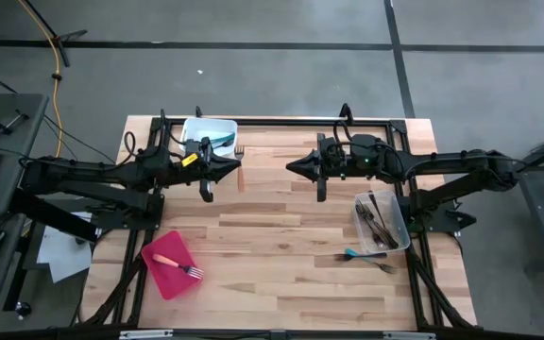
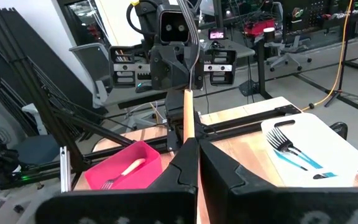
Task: Sort silverware by color (type)
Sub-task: Put the orange fork into the red bin
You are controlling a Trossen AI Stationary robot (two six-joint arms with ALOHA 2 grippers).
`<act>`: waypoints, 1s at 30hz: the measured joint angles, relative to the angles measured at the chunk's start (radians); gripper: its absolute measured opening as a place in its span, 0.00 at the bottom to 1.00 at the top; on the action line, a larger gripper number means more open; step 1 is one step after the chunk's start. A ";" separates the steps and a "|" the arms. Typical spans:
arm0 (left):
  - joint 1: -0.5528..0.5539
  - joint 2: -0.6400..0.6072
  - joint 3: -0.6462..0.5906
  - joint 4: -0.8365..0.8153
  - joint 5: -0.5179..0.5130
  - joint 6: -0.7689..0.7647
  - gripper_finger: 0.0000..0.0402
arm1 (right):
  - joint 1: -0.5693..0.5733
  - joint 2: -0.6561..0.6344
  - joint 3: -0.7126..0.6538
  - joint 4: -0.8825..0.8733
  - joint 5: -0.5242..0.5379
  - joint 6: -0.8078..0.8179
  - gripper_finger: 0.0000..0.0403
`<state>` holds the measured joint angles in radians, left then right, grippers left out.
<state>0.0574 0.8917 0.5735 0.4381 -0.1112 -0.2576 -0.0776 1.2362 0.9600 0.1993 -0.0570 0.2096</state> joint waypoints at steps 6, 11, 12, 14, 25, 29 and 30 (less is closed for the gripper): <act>0.000 0.000 0.000 0.000 0.000 0.025 0.00 | 0.000 0.000 0.000 0.000 0.000 0.000 0.00; 0.000 0.000 0.000 0.000 0.000 0.041 0.00 | 0.000 0.000 0.000 -0.007 0.000 0.000 0.00; 0.000 0.000 0.000 0.000 0.000 0.044 0.00 | 0.000 0.000 0.000 -0.012 0.000 0.000 0.00; 0.000 0.000 0.000 0.000 0.000 0.044 0.00 | 0.000 0.000 0.000 -0.025 0.000 0.000 0.00; 0.000 0.000 0.000 0.000 0.000 0.053 0.00 | 0.000 0.000 0.000 -0.039 0.000 -0.001 0.00; 0.000 0.000 0.000 0.000 0.003 0.053 0.00 | 0.000 0.000 0.000 -0.047 0.000 -0.010 0.00; 0.000 0.000 0.000 0.000 0.005 0.053 0.00 | 0.000 0.000 0.000 -0.050 0.000 -0.012 0.00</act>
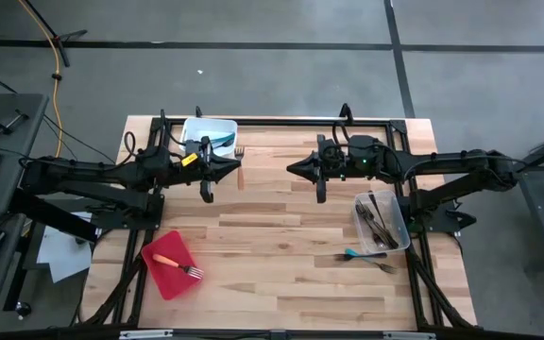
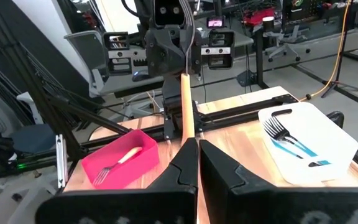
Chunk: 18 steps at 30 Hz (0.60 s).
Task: Sort silverware by color (type)
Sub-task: Put the orange fork into the red bin
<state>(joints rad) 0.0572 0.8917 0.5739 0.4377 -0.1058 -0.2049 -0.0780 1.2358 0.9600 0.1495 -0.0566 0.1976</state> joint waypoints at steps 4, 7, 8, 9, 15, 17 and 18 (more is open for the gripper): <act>0.000 0.000 0.000 0.000 0.001 0.000 0.00 | 0.000 0.000 0.000 -0.014 0.000 -0.020 0.00; 0.000 0.000 0.000 0.001 0.001 0.000 0.00 | 0.000 0.000 0.000 -0.029 0.000 -0.016 0.00; 0.000 0.000 0.000 0.002 0.001 0.000 0.00 | 0.000 0.000 0.000 -0.034 0.000 -0.016 0.00; 0.000 0.000 0.000 0.002 0.001 0.000 0.00 | 0.000 0.000 0.000 -0.038 0.000 -0.016 0.00; 0.000 0.000 0.000 0.002 0.001 0.000 0.00 | 0.000 0.000 0.000 -0.064 0.000 -0.019 0.00; 0.000 0.000 0.000 0.002 0.001 0.000 0.00 | 0.000 0.000 0.000 -0.064 0.000 -0.022 0.00; 0.000 0.000 0.000 0.002 0.001 0.000 0.00 | 0.000 0.000 0.000 -0.064 0.000 -0.022 0.00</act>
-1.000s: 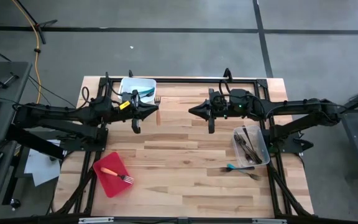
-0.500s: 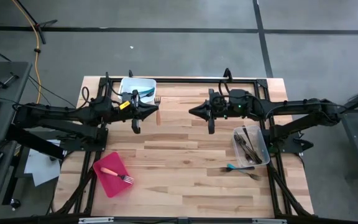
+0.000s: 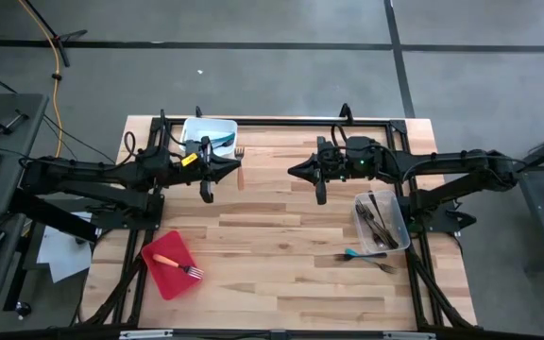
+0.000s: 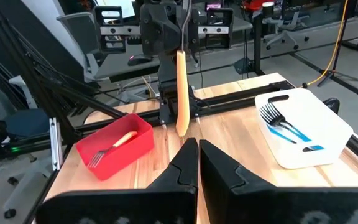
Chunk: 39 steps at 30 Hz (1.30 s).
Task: Sort silverware by color (type)
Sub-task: Put the orange fork into the red bin
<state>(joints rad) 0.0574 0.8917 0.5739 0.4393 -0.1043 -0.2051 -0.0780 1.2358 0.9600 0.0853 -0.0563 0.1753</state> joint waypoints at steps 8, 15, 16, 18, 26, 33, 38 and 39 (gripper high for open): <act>0.000 0.000 0.000 0.000 0.000 0.000 0.00 | 0.000 0.000 0.000 0.000 0.000 0.000 0.00; 0.001 0.000 0.000 0.000 0.010 0.001 0.00 | 0.000 0.000 0.000 0.000 0.058 -0.001 0.00; 0.001 0.000 0.000 0.000 0.030 0.005 0.00 | 0.000 0.000 0.000 0.000 0.071 -0.001 0.00; -0.009 0.000 0.000 0.000 0.081 0.004 0.00 | 0.000 0.000 0.000 0.000 0.080 -0.001 0.00; -0.206 0.000 0.123 -0.327 0.072 -0.010 0.00 | 0.000 0.000 0.000 -0.004 0.080 -0.017 0.00; -0.444 0.000 0.352 -0.818 -0.086 -0.032 0.00 | -0.001 0.000 0.000 -0.057 0.080 -0.061 0.00; -0.612 0.027 0.445 -1.054 -0.242 -0.150 0.00 | -0.001 0.000 0.000 -0.082 0.080 -0.072 0.00; -0.642 0.037 0.455 -1.089 -0.261 -0.180 0.00 | -0.002 0.000 0.000 -0.084 0.080 -0.072 0.00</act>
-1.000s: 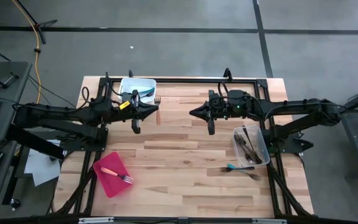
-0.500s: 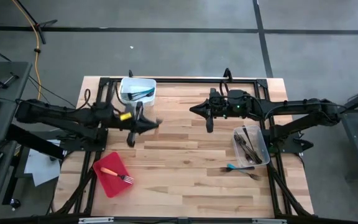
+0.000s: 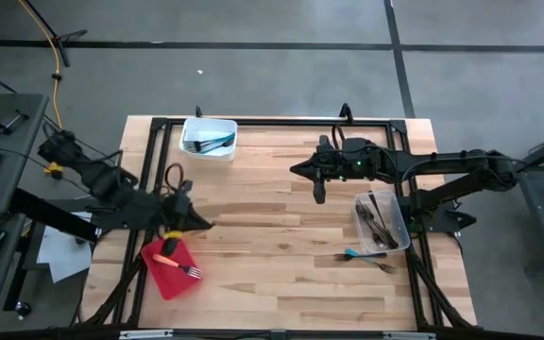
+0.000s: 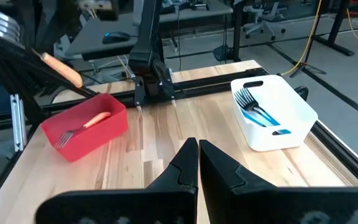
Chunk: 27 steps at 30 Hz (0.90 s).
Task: Sort silverware by color (type)
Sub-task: Put the orange fork into the red bin
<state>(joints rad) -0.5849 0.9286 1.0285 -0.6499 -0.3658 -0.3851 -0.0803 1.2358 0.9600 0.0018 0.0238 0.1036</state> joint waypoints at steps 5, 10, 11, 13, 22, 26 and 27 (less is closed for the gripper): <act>-0.133 0.083 0.005 -0.069 -0.047 -0.168 0.00 | -0.005 0.000 0.000 -0.006 0.000 0.000 0.00; -0.261 0.178 0.005 -0.059 -0.101 -0.317 0.00 | -0.016 0.000 0.000 -0.006 -0.001 0.000 0.00; -0.284 0.194 0.005 -0.063 -0.115 -0.340 0.00 | -0.019 0.000 0.000 -0.006 -0.001 0.000 0.00; -0.327 0.220 0.005 -0.065 -0.151 -0.375 0.00 | -0.025 0.000 0.000 -0.006 -0.001 0.001 0.00; -0.460 0.226 -0.090 -0.082 -0.300 -0.524 0.00 | -0.038 0.000 0.000 -0.006 -0.001 0.028 0.00; -0.502 0.207 -0.125 -0.126 -0.324 -0.530 0.00 | -0.038 0.000 0.000 -0.006 -0.001 0.030 0.00; -0.512 0.203 -0.130 -0.141 -0.325 -0.531 0.00 | -0.038 0.000 0.000 -0.006 -0.001 0.030 0.00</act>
<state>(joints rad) -1.0966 1.1320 0.8980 -0.7907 -0.6913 -0.9157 -0.1181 1.2358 0.9600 -0.0042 0.0231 0.1339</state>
